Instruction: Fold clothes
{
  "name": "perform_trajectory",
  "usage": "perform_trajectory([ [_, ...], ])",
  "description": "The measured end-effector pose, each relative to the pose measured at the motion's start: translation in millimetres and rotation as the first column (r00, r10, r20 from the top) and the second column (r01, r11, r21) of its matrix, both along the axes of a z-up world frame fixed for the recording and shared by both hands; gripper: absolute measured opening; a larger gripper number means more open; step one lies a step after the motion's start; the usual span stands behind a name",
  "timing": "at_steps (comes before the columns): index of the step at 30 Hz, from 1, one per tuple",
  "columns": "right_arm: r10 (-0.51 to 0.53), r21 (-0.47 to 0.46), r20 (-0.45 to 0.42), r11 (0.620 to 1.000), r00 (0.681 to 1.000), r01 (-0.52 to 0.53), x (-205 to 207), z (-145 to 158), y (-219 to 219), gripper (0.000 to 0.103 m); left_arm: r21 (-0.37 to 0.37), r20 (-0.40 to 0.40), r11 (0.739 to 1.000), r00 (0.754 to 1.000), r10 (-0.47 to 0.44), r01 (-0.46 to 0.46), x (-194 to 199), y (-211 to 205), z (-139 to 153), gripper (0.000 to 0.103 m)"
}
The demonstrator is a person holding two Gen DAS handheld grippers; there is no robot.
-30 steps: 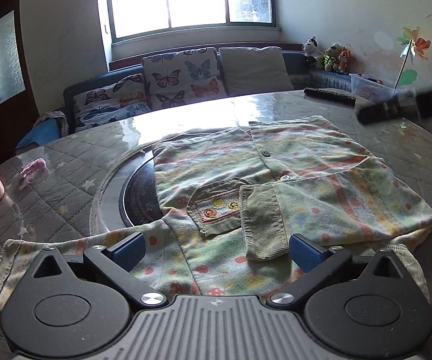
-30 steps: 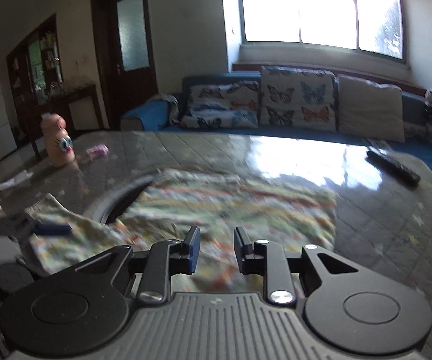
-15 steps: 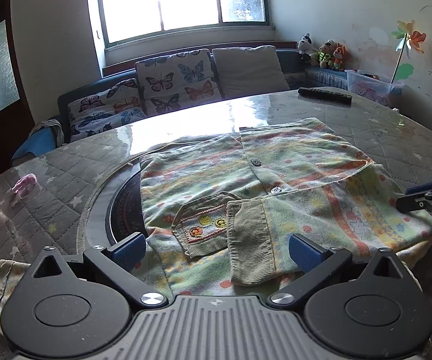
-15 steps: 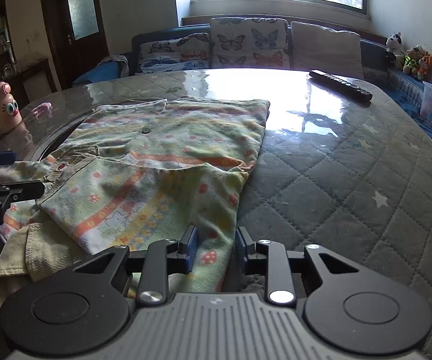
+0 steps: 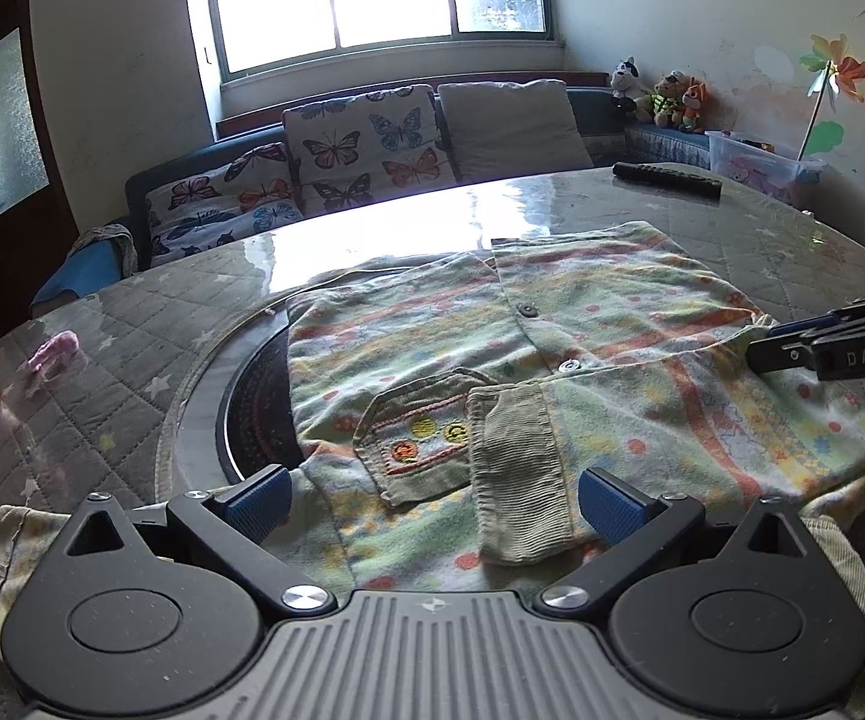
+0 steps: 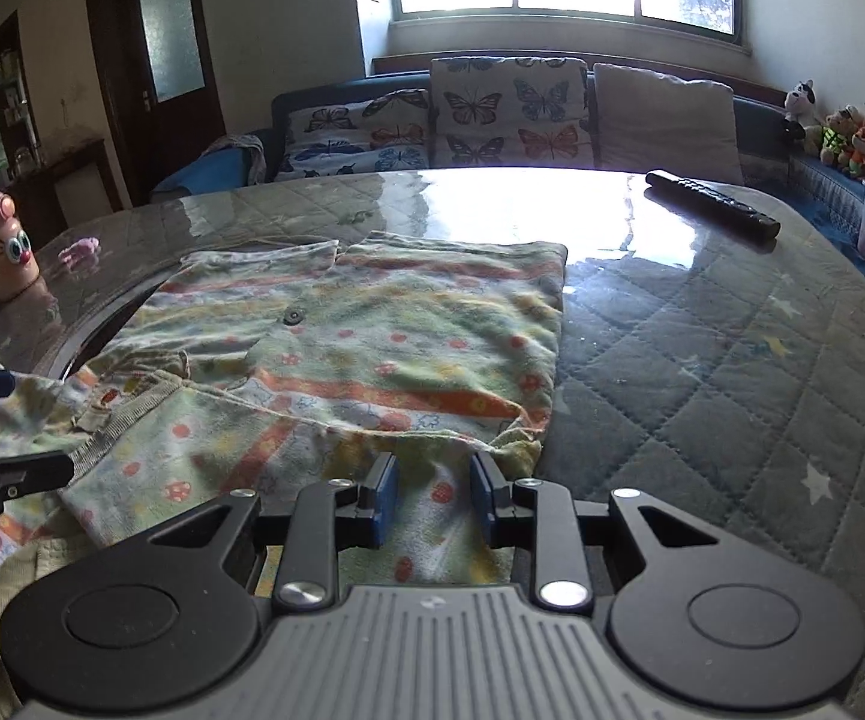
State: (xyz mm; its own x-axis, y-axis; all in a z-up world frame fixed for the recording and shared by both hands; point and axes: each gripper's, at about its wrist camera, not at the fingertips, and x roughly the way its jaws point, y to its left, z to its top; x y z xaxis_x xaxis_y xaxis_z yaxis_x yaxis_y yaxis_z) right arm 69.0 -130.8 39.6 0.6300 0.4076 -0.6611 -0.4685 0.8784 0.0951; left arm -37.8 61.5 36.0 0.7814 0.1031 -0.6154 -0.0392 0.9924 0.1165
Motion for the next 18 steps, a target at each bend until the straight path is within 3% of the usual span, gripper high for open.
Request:
perform_trajectory([
  [18, 0.074, -0.094, 0.051, 0.993, 0.996, -0.069, -70.8, -1.0, -21.5, 0.04, 0.001, 0.0, 1.0, 1.0, -0.001, 0.001, -4.8, 0.7, -2.8, 0.1],
])
